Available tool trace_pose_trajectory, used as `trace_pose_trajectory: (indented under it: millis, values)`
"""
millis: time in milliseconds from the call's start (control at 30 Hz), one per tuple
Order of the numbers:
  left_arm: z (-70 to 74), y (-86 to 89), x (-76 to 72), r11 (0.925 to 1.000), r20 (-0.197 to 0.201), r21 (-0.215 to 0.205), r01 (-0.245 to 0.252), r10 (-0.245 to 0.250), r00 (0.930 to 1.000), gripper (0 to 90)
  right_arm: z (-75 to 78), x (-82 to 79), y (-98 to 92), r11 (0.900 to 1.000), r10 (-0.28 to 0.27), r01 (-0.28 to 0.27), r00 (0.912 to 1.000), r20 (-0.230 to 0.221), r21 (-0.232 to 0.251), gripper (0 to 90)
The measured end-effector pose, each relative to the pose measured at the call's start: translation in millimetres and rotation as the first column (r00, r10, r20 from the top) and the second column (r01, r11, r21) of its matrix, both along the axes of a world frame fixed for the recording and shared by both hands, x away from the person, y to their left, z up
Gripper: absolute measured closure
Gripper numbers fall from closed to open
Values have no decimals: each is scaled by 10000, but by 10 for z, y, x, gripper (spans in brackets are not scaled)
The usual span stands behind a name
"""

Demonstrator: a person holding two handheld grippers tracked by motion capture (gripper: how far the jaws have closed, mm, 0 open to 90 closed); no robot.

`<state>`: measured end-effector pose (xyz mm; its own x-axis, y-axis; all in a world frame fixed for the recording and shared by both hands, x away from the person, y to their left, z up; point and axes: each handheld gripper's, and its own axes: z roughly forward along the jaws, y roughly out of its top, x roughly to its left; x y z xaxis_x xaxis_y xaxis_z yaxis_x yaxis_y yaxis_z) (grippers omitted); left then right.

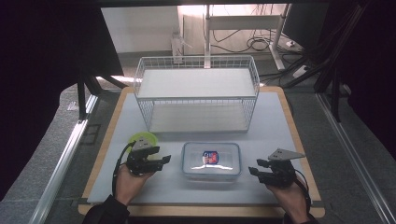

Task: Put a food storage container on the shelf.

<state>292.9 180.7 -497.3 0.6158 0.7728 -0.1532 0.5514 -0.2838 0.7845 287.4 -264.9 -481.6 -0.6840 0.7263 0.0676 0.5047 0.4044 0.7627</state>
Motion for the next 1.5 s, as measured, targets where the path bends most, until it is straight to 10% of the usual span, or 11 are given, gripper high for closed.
trace_pose_trajectory:
  millis: [300, 533, 1033, 1233, 1400, 1500]
  values:
    - [70, -131, 15, 9952, 58, -300, 930, -929, 9957, 145, 48, 23, 97, 9991, 418, -418, 9979, 496, 5, 156]
    - [131, -291, 101, 9873, -142, -83, 1589, -1590, 9872, 75, 111, 157, 196, 9962, 679, -679, 9977, 18, 554, 35]
    - [60, -481, 317, 9735, -826, -428, 2245, -2273, 9703, 31, 104, 493, 525, 9897, 1426, -1419, 9750, -1702, 162, 5]
    - [-56, -522, 361, 9697, -1323, -805, 2306, -2397, 9618, 13, -49, 544, 539, 9886, 1355, -1188, 9699, -2022, 923, 16]
    - [-158, -591, 407, 9482, -1951, -1706, 2681, -2992, 9340, 0, -107, 550, 527, 9821, 1519, -1188, 9584, -2415, 1463, 24]
    - [-177, -597, 411, 9479, -2075, -1886, 2566, -2939, 9331, 0, -148, 571, 528, 9759, 1695, -1213, 9451, -2794, 1817, 29]
